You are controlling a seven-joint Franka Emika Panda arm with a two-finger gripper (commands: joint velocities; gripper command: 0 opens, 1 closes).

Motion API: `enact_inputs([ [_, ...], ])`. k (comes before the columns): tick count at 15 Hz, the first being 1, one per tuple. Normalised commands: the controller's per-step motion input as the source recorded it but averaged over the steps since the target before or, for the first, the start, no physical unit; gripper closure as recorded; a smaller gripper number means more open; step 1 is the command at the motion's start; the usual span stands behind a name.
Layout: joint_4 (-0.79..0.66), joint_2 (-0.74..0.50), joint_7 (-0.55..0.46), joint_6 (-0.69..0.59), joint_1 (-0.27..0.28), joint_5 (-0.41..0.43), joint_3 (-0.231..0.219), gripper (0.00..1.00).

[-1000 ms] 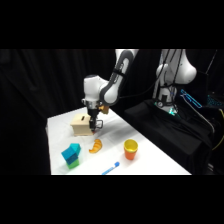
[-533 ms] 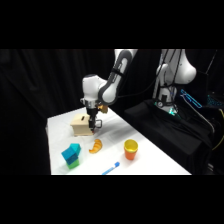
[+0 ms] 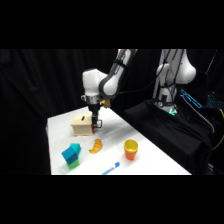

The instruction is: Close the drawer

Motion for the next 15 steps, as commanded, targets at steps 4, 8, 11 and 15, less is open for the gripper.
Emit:
enact_inputs([
  [4, -0.16, -0.42, -0.21, -0.34, -0.071, 0.095, 0.023, 0.0],
  [8, -0.01, -0.34, -0.19, -0.38, -0.062, 0.072, -0.036, 0.0],
  [11, 0.06, -0.27, -0.16, -0.35, -0.042, 0.052, -0.05, 0.0],
  [15, 0.09, -0.2, -0.11, -0.28, -0.029, 0.025, -0.044, 0.0],
])
